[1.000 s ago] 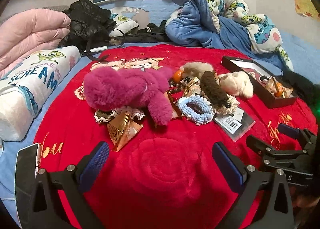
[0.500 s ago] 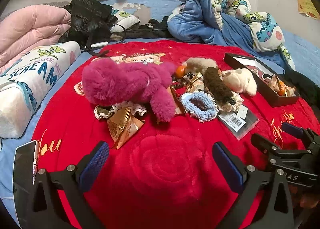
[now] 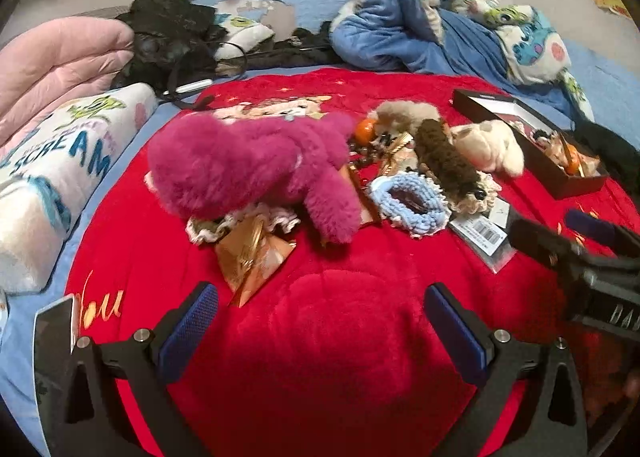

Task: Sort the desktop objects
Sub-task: 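Move both grippers toward the pile, left toward the pink plush bear, then grasp the pink plush bear with the left gripper while the right grasps the brown fuzzy strip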

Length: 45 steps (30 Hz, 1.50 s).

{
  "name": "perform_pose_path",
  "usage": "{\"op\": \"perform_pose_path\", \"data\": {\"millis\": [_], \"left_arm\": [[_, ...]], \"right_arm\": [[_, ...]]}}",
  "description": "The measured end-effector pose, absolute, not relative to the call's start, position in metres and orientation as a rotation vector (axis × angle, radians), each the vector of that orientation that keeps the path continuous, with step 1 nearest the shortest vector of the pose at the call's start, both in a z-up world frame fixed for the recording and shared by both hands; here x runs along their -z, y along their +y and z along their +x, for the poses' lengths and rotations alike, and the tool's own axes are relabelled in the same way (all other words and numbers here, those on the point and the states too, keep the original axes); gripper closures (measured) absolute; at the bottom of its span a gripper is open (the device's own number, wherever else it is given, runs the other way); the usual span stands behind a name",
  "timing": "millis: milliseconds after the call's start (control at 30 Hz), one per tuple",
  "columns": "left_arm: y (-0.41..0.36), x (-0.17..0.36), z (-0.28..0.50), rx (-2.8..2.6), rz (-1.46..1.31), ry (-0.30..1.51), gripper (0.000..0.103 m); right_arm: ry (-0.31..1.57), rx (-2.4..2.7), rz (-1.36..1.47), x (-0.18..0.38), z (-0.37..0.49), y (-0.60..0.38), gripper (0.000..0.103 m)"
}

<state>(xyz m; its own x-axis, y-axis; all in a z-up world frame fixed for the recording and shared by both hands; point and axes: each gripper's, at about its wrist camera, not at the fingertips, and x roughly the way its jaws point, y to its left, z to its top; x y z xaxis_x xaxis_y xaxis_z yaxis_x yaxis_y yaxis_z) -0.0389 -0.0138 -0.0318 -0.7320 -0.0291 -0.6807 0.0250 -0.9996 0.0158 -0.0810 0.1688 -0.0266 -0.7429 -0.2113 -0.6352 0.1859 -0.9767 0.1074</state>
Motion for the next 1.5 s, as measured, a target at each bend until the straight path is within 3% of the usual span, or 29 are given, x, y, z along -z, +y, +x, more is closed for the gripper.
{"op": "perform_pose_path", "data": {"millis": [133, 467, 533, 600, 700, 933, 1300, 1500], "left_arm": [[-0.013, 0.019, -0.048, 2.932, 1.145, -0.035, 0.0], [-0.02, -0.001, -0.117, 2.899, 1.238, -0.177, 0.0], [-0.024, 0.001, -0.132, 2.888, 1.258, -0.166, 0.0], [-0.026, 0.005, -0.145, 2.866, 1.271, -0.185, 0.0], [-0.026, 0.01, -0.157, 2.861, 1.257, -0.231, 0.0], [-0.043, 0.031, -0.174, 2.888, 1.307, -0.118, 0.0], [-0.05, 0.031, -0.161, 2.928, 1.229, -0.027, 0.026], [-0.052, 0.024, -0.142, 2.926, 1.134, 0.007, 0.028]], "right_arm": [[-0.134, 2.703, 0.981, 0.016, -0.095, 0.164, 0.0], [-0.111, 2.642, 1.046, 0.001, -0.155, 0.146, 0.0], [-0.112, 2.635, 1.064, 0.003, -0.168, 0.146, 0.005], [-0.131, 2.603, 1.101, 0.009, -0.181, 0.146, 0.021], [-0.169, 2.534, 1.186, 0.024, -0.201, 0.148, 0.028], [-0.188, 2.478, 1.242, 0.048, -0.21, 0.152, 0.029], [-0.227, 2.458, 1.227, 0.052, -0.201, 0.156, 0.052], [-0.228, 2.471, 1.205, 0.048, -0.191, 0.16, 0.054]]}}
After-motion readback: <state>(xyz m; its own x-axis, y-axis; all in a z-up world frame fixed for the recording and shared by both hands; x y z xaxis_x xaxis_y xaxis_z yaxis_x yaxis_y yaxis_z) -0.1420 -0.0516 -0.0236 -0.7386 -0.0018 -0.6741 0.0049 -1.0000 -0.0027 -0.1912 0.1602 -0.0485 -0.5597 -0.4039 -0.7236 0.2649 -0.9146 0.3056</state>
